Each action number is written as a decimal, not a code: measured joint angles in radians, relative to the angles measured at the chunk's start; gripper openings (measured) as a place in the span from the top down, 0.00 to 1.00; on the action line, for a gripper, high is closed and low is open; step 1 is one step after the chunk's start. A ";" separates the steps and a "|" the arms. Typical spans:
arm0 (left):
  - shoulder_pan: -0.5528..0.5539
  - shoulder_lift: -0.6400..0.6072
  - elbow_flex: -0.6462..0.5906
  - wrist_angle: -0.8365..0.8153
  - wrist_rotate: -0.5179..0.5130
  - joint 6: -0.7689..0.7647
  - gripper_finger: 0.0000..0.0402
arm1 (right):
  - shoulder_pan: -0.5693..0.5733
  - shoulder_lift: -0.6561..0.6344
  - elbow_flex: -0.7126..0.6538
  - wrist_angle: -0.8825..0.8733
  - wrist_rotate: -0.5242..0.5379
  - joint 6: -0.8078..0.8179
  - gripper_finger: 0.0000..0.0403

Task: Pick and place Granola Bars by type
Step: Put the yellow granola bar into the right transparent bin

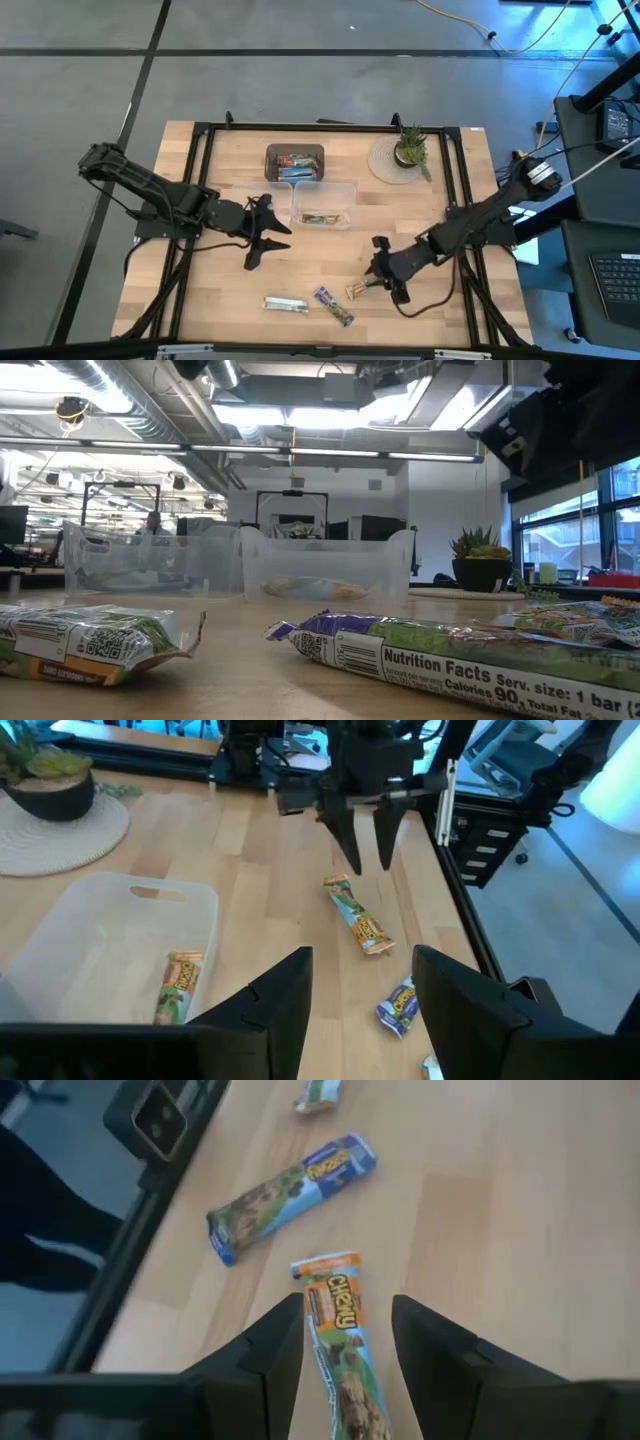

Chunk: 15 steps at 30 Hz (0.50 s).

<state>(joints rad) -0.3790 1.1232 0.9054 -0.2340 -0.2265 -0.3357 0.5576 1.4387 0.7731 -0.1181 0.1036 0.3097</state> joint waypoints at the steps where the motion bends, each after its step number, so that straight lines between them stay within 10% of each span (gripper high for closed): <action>1: 0.000 0.006 0.000 0.001 0.003 -0.008 0.58 | 0.002 0.017 0.000 0.012 0.000 -0.006 0.61; 15: -0.001 0.215 0.001 0.152 0.192 0.016 0.41 | 0.002 0.209 0.000 0.024 -0.019 -0.005 0.49</action>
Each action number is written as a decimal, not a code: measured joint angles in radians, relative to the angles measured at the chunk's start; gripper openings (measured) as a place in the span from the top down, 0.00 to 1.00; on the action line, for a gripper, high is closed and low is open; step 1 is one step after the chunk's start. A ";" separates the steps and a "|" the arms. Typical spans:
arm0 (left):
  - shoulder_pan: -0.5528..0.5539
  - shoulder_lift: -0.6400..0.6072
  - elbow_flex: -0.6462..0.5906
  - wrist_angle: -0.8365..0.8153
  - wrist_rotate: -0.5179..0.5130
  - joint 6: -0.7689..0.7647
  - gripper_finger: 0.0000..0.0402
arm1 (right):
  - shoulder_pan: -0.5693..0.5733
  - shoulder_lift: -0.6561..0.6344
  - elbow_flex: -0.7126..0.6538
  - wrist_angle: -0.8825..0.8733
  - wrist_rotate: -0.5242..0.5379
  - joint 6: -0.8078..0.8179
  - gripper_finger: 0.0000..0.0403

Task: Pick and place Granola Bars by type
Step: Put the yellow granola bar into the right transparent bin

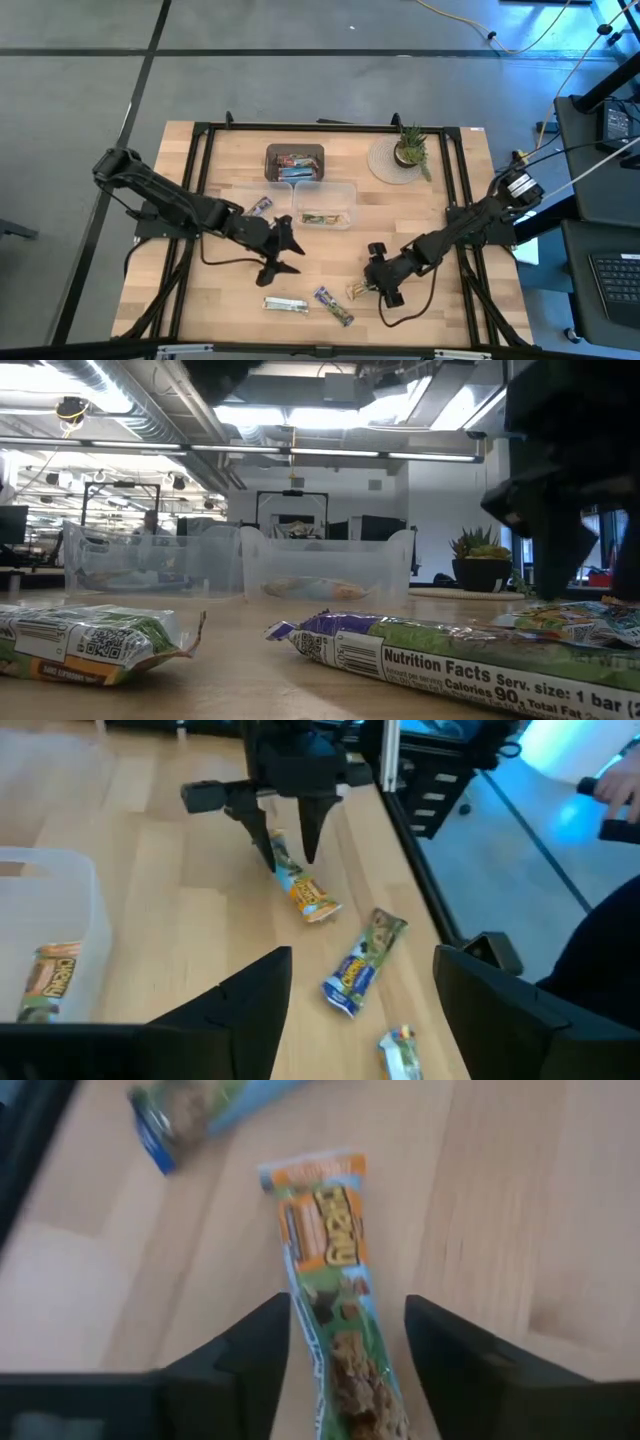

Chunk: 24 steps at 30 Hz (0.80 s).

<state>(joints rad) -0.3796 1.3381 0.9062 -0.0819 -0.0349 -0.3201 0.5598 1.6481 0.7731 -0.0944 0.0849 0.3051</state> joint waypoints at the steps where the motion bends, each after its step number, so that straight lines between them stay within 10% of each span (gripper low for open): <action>1: 0.000 0.014 0.000 0.004 0.000 -0.004 0.41 | 0.000 0.013 0.000 -0.002 0.000 -0.003 0.46; 24: 0.000 0.186 0.000 0.004 0.000 -0.007 0.42 | 0.005 0.084 0.003 0.017 0.027 0.001 0.30</action>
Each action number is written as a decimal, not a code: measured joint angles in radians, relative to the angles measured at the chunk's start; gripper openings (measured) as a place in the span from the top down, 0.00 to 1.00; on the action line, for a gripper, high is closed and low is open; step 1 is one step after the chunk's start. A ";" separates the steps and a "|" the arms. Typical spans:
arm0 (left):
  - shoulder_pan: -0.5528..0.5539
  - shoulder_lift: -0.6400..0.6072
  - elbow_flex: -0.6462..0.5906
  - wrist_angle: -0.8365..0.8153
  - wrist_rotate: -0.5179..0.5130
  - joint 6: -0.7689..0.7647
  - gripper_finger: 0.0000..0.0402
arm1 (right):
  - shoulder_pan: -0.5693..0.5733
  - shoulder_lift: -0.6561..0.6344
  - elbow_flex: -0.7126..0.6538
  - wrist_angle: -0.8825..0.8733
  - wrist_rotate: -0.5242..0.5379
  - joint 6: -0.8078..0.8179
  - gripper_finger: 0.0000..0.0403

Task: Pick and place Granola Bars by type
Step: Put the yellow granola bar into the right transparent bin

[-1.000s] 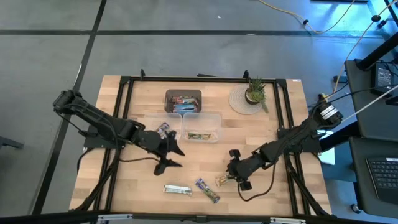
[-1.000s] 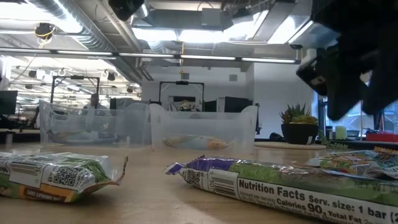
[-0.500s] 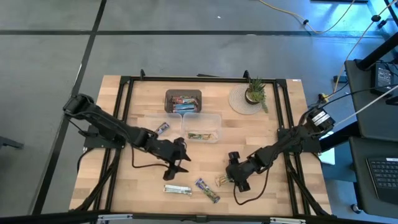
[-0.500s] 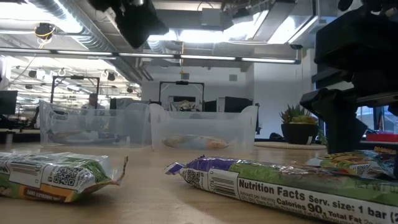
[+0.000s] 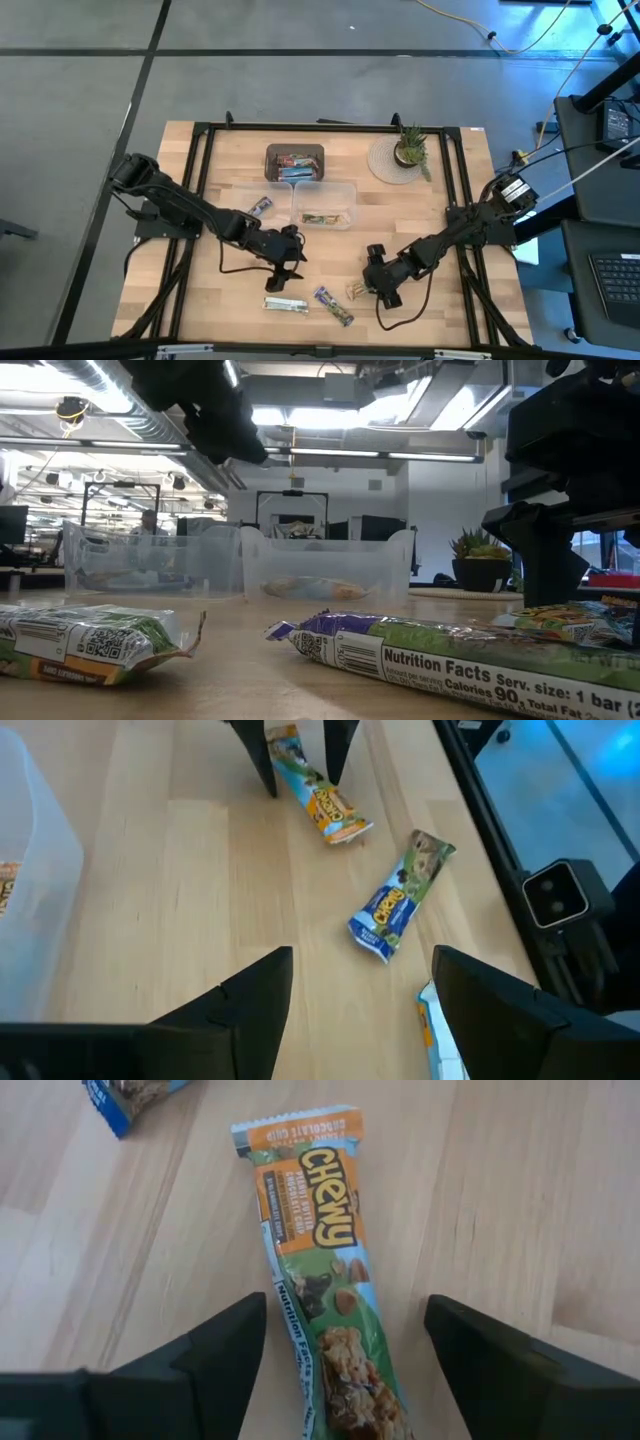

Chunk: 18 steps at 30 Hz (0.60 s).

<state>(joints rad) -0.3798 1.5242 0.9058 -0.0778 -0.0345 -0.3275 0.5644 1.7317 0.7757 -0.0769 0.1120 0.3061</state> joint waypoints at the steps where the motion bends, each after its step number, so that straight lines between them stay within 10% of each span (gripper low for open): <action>1: 0.000 0.000 0.000 0.001 0.000 0.000 0.42 | 0.000 0.000 0.000 0.001 0.000 0.000 0.30; 18: 0.000 -0.003 0.000 0.000 0.000 -0.042 0.42 | 0.000 0.003 -0.002 0.007 0.024 -0.024 0.35</action>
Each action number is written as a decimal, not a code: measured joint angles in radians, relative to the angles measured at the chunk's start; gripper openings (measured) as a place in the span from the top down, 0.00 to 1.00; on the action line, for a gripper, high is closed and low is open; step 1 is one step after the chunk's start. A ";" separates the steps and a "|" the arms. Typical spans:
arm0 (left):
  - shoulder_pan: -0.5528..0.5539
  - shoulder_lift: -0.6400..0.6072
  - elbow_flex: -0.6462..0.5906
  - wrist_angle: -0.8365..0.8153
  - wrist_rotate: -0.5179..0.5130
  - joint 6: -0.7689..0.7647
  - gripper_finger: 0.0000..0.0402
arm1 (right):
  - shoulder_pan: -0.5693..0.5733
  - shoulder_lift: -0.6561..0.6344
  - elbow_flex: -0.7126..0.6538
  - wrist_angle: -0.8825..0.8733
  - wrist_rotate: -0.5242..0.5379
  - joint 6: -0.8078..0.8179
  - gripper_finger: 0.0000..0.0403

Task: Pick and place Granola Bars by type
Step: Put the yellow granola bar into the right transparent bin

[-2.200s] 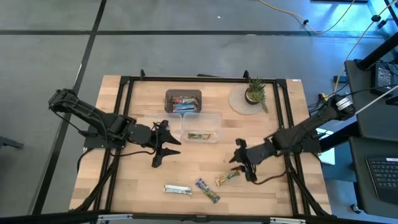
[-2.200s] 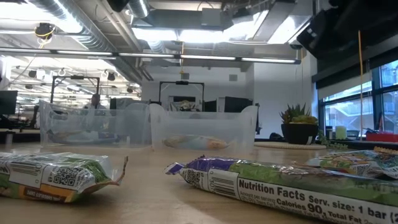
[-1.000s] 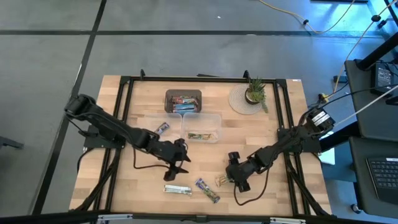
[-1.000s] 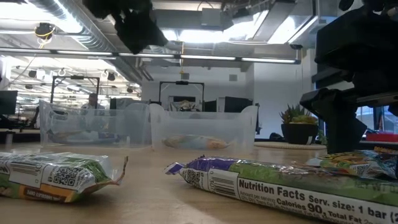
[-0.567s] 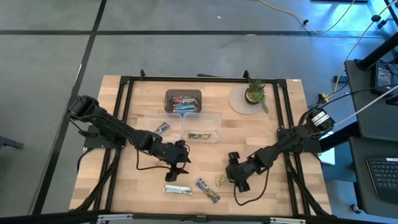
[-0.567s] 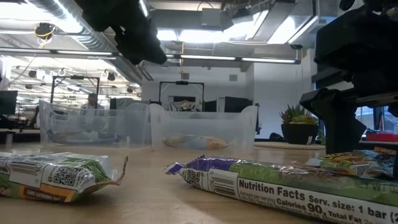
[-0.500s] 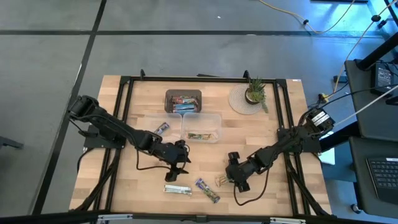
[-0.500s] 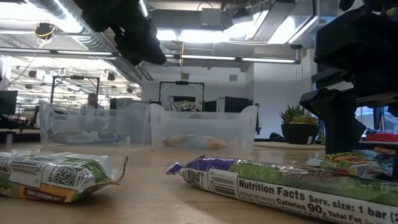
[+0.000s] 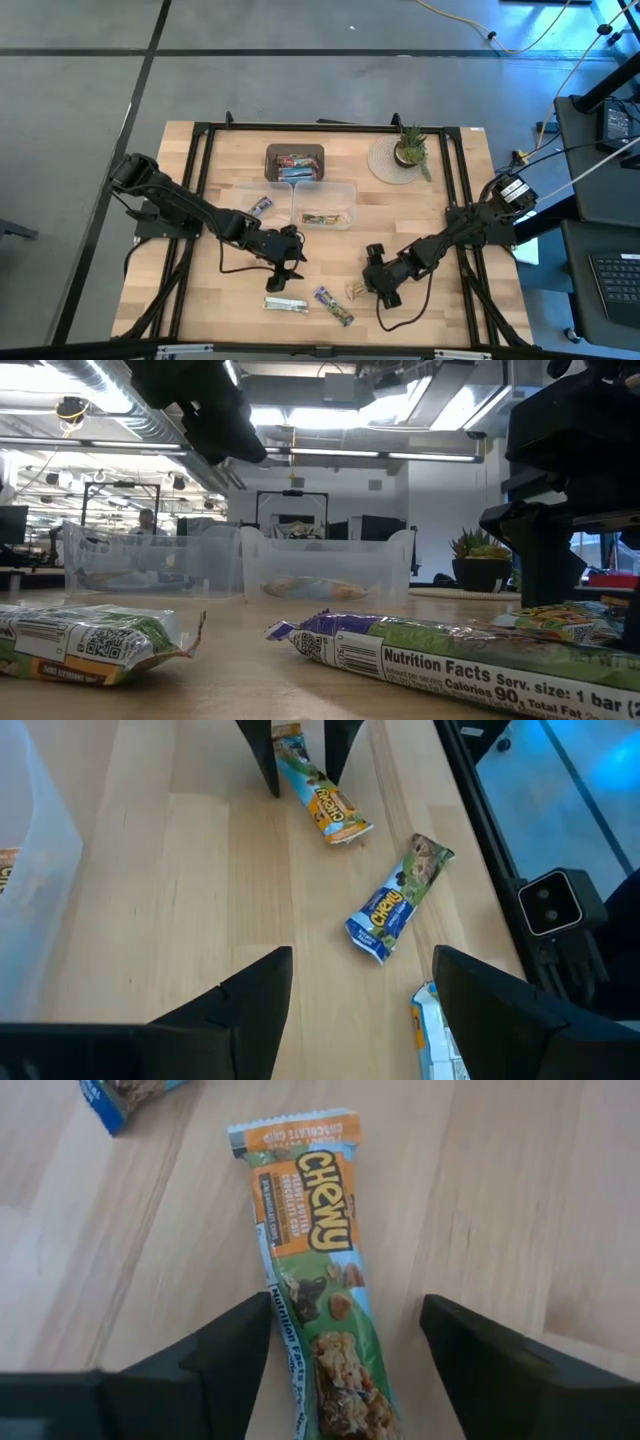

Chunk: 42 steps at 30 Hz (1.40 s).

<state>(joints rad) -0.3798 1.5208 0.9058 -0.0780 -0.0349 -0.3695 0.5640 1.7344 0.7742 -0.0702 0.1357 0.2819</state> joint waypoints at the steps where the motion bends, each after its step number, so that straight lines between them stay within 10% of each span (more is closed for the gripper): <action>1: 0.000 0.000 0.000 0.000 0.000 0.000 0.42 | 0.000 0.000 0.000 0.000 0.002 0.001 0.37; 30: 0.000 -0.004 0.000 -0.006 0.068 -0.028 0.42 | -0.001 0.000 0.001 -0.002 0.008 0.007 0.70; 42: 0.000 -0.110 0.000 -0.009 0.183 -0.095 0.42 | -0.069 -0.103 0.247 -0.237 -0.004 -0.105 0.71</action>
<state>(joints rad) -0.3798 1.4107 0.9058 -0.0869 0.1482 -0.4642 0.4947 1.6311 1.0210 -0.3072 0.1313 0.1774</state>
